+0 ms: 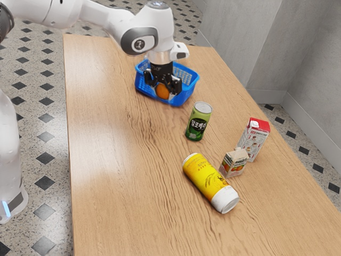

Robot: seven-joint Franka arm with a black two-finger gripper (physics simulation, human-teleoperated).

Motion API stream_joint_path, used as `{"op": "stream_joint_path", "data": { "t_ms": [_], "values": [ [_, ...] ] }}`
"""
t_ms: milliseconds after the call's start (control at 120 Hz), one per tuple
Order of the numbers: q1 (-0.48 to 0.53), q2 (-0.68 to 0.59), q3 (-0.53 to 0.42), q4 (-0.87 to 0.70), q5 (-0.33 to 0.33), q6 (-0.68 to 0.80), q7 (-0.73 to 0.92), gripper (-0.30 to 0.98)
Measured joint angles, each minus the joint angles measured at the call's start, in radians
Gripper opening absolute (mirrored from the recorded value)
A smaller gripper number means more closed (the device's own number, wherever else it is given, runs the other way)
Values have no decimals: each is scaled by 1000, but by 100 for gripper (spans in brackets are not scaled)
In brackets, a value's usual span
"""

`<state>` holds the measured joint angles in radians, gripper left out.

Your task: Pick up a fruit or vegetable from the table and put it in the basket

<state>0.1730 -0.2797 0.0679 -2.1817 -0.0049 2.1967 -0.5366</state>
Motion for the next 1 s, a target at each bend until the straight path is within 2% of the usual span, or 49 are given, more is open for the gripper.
{"op": "stream_joint_path", "data": {
  "t_ms": [108, 233, 583, 725, 908, 967, 1000],
  "values": [
    [40, 58, 28, 90, 11, -3, 15, 34],
    [57, 136, 75, 225, 59, -4, 42, 33],
    [99, 261, 134, 380, 87, 4, 130, 31],
    [88, 265, 167, 383, 89, 6, 161, 54],
    [96, 227, 182, 382, 125, 8, 183, 65],
    [93, 183, 145, 373, 81, -3, 107, 66],
    [81, 162, 61, 379, 64, -38, -2, 67]
  ]
}}
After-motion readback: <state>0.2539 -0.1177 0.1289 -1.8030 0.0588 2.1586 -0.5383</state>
